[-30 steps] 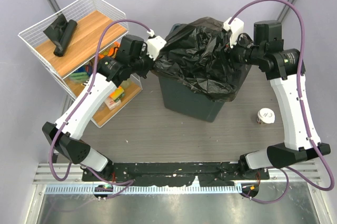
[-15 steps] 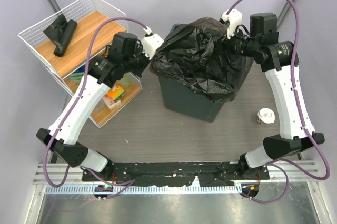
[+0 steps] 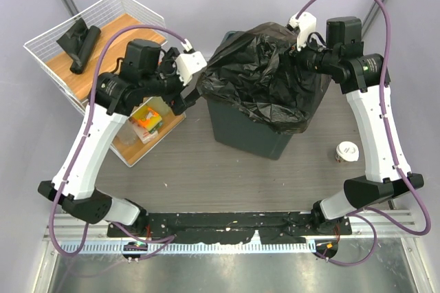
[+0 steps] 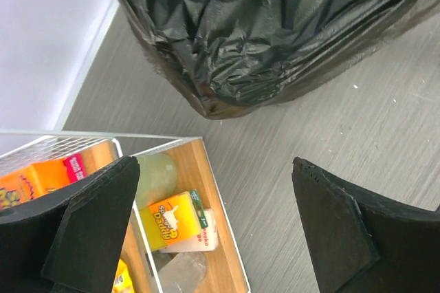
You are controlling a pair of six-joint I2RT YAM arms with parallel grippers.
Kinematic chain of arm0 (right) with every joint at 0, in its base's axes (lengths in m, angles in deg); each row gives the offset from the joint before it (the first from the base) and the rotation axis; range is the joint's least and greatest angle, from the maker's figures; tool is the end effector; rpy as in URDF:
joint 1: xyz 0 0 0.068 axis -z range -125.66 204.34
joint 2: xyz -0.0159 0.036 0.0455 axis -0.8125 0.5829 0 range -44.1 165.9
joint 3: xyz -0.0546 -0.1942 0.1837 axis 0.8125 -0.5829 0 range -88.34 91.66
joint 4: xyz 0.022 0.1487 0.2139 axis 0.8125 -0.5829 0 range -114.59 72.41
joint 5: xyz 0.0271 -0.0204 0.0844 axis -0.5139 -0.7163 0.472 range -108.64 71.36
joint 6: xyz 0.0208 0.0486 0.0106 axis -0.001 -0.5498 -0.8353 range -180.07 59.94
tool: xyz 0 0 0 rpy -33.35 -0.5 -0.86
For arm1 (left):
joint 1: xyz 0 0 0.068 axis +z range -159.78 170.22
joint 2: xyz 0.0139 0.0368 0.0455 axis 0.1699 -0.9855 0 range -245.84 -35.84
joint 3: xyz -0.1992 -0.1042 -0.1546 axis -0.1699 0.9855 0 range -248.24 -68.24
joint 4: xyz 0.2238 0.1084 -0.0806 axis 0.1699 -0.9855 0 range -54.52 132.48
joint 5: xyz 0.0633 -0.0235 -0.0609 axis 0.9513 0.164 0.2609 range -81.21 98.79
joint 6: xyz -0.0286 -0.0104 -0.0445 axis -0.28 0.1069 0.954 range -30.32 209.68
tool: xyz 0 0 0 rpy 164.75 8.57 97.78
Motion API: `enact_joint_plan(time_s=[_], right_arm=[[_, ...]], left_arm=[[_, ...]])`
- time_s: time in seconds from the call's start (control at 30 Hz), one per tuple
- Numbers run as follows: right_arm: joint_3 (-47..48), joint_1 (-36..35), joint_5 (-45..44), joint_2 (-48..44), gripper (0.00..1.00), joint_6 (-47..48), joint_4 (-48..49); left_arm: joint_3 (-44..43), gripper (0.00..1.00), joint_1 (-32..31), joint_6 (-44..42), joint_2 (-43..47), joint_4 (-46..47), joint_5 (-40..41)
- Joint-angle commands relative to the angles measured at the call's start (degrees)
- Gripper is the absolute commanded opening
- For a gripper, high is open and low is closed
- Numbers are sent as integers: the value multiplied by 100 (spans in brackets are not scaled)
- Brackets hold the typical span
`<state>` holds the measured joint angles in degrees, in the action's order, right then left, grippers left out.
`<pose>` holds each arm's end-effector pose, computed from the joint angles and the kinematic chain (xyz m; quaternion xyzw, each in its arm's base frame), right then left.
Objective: Put the trash bags into the trash bin
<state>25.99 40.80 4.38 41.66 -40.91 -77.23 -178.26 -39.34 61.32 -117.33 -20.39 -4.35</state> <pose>0.2673 0.0787 0.4916 -0.3344 0.7910 0.1499 0.4899 0.2197 -0.1339 0.4830 0.4721 0.7428 -0.1060 0.4627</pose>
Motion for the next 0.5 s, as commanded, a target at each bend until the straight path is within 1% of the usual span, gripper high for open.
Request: enact_joint_plan(time_s=[0.0, 0.17, 0.23, 0.3, 0.4, 0.47], right_arm=[[178, -26, 18, -191, 75, -17, 93], [90, -26, 9, -226, 75, 26, 92], [38, -26, 18, -252, 75, 35, 92], [-24, -17, 0, -261, 75, 44, 84], [-68, -26, 0, -270, 75, 70, 66], [-103, -26, -17, -305, 75, 106, 58]], left_arm=[[148, 97, 266, -574, -85, 143, -987], [-63, 97, 556, -794, -367, 99, -1664], [-99, 97, 609, -881, -463, 91, -2006], [-143, 96, 618, -917, -578, 135, -2182], [-222, 93, 680, -935, -683, 161, -2437], [-266, 88, 689, -926, -745, 144, -2552]])
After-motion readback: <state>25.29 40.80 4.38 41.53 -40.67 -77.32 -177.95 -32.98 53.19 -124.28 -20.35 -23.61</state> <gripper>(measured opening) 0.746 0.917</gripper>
